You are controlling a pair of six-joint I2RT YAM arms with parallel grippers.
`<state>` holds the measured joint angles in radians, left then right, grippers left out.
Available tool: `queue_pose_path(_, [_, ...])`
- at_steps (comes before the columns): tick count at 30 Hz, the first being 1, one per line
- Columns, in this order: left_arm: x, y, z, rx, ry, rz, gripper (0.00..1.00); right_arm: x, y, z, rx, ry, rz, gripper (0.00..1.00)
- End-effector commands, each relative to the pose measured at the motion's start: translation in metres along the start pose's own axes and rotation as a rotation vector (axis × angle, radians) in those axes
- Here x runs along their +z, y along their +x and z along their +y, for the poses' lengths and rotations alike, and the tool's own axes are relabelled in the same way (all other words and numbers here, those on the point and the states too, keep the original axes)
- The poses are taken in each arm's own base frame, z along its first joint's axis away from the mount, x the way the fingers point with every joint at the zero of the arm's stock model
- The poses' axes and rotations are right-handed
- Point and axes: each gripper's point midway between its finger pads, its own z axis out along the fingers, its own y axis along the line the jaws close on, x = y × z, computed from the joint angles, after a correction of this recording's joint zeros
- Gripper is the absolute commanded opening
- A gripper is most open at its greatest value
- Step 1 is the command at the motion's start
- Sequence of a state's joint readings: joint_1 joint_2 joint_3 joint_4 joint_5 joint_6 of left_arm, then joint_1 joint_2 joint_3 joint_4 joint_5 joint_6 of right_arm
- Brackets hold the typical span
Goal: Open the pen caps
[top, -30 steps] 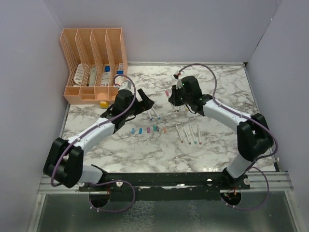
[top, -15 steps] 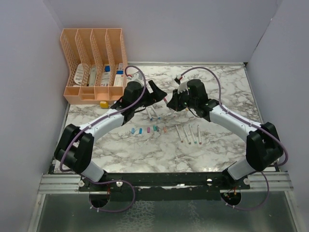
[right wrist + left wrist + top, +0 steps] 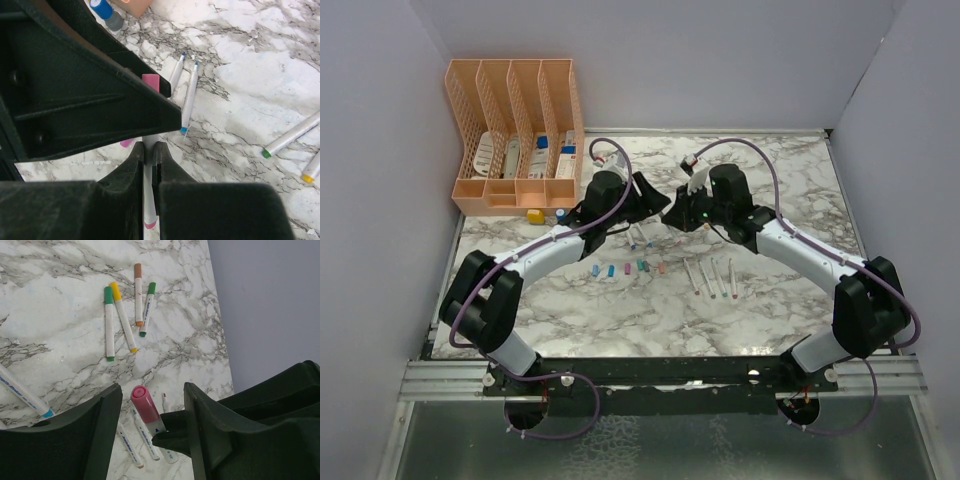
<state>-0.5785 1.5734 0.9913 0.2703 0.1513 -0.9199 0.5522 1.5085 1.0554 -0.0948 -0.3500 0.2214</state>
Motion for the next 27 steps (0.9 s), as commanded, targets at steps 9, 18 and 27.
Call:
queue_pose_path(9, [0.002, -0.008, -0.020, 0.005, 0.071, -0.022, 0.33, -0.008, -0.013, 0.020, -0.036, -0.076, -0.053, 0.01])
queue_pose_path(18, [0.000, -0.007, -0.022, 0.009, 0.081, -0.018, 0.00, -0.011, -0.019, 0.019, -0.034, -0.060, -0.069, 0.14])
queue_pose_path(27, [-0.002, -0.016, -0.035, 0.018, 0.108, -0.034, 0.00, -0.010, -0.017, 0.017, -0.038, -0.050, -0.029, 0.68])
